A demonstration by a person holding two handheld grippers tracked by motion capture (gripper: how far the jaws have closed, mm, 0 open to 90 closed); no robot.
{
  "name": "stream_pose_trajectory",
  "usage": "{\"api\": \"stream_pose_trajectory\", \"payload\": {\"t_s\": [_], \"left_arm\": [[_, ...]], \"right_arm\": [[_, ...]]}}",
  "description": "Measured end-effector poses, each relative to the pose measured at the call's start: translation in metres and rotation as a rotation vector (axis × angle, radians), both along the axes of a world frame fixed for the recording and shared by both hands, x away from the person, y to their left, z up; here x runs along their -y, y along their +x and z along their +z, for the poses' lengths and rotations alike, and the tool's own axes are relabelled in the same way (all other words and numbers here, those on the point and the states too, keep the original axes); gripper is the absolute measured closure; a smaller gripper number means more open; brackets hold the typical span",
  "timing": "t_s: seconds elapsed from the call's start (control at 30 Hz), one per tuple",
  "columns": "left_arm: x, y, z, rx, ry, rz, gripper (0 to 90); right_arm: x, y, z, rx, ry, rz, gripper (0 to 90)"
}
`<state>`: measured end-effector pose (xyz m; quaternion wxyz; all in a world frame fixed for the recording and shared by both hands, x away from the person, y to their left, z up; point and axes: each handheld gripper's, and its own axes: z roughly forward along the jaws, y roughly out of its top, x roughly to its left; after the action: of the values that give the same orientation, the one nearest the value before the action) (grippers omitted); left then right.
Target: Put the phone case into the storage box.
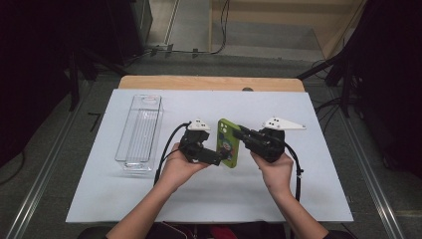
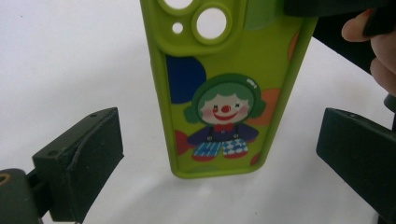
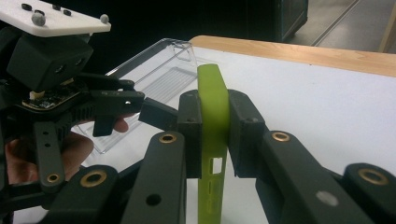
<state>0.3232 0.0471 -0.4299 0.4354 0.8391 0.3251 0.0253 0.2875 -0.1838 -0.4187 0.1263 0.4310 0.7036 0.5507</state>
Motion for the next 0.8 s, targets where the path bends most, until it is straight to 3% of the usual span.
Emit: {"api": "stream_pose_trajectory", "payload": {"t_s": [0.37,0.8], "left_arm": [[0.010,0.006,0.001,0.002,-0.015,0.036,1.2],[0.017,0.007,0.002,0.014,-0.016,0.028,1.2]], "right_arm": [[-0.004,-0.002,0.000,-0.010,0.010,0.001,74.9],[-0.011,-0.005,0.000,-0.011,0.012,0.010,74.9]]}}
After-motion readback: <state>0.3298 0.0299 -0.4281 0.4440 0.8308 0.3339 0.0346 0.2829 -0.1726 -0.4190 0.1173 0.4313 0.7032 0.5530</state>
